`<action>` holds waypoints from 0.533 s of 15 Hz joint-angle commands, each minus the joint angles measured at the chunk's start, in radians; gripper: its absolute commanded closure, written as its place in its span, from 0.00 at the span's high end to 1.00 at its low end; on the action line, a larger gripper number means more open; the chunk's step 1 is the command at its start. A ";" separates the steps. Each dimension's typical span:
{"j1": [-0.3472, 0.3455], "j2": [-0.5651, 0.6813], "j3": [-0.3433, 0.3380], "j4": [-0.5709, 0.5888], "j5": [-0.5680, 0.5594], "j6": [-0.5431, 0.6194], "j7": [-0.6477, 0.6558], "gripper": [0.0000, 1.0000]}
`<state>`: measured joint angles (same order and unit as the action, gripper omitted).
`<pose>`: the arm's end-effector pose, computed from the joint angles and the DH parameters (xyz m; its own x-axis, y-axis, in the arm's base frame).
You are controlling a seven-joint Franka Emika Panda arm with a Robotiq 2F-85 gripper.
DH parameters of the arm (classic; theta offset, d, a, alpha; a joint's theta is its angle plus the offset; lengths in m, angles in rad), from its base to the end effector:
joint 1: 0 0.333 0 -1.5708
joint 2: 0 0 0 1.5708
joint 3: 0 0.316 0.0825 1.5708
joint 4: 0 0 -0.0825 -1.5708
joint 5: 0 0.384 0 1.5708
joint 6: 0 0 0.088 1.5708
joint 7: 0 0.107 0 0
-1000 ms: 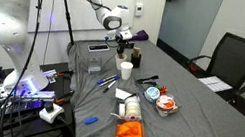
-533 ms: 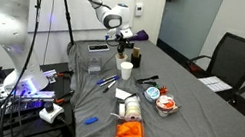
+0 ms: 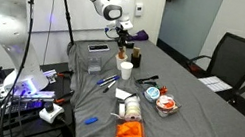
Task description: Take the wooden block out of the cup on the left and put it in the container on the left.
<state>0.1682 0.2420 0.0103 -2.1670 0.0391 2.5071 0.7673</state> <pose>0.5630 0.1012 0.2919 0.8118 -0.5818 0.0503 -0.5766 -0.8122 -0.0883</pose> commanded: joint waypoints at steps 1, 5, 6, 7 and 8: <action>-0.010 -0.082 0.018 -0.017 0.037 -0.043 -0.017 0.07; -0.024 -0.159 0.035 -0.025 0.086 -0.109 -0.059 0.07; -0.026 -0.179 0.037 -0.029 0.100 -0.132 -0.077 0.07; -0.029 -0.198 0.038 -0.033 0.111 -0.157 -0.095 0.07; -0.031 -0.219 0.039 -0.041 0.125 -0.182 -0.118 0.07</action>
<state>0.1647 0.1011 0.0284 -2.1693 0.1185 2.3945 0.7213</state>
